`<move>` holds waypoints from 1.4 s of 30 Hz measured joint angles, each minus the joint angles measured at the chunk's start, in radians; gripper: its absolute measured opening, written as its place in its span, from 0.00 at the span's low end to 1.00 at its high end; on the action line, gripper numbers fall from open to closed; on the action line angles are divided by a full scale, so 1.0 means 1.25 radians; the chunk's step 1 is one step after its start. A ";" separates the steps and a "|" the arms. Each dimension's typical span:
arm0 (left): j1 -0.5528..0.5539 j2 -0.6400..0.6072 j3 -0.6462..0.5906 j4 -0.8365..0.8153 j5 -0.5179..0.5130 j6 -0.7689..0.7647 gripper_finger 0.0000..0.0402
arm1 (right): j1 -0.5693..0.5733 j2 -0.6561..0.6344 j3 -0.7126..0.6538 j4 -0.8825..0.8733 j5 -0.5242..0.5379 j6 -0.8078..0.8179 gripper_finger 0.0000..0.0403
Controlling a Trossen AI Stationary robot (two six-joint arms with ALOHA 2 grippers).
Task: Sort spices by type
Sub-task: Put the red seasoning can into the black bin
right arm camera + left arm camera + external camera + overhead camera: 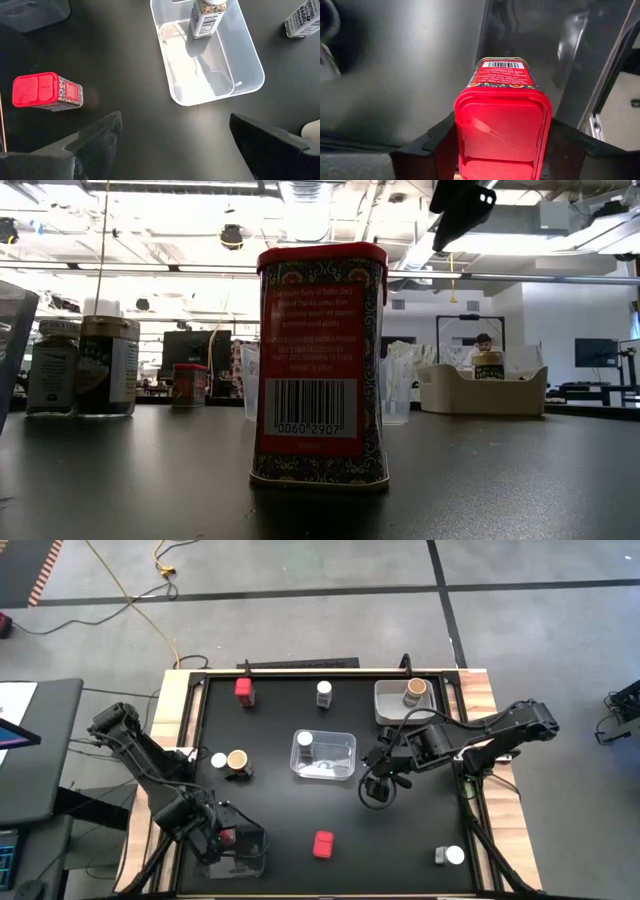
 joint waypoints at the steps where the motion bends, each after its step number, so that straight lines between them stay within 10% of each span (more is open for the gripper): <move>1: -0.003 0.000 -0.008 0.008 0.010 -0.005 0.55 | 0.000 0.000 0.000 0.000 0.000 0.005 0.99; 12: -0.038 0.038 -0.040 0.068 0.024 -0.129 0.54 | 0.000 0.000 0.000 0.000 0.000 0.007 0.99; 42: -0.056 0.156 0.003 0.013 0.018 0.025 0.54 | -0.007 0.000 0.000 0.005 0.000 0.008 0.99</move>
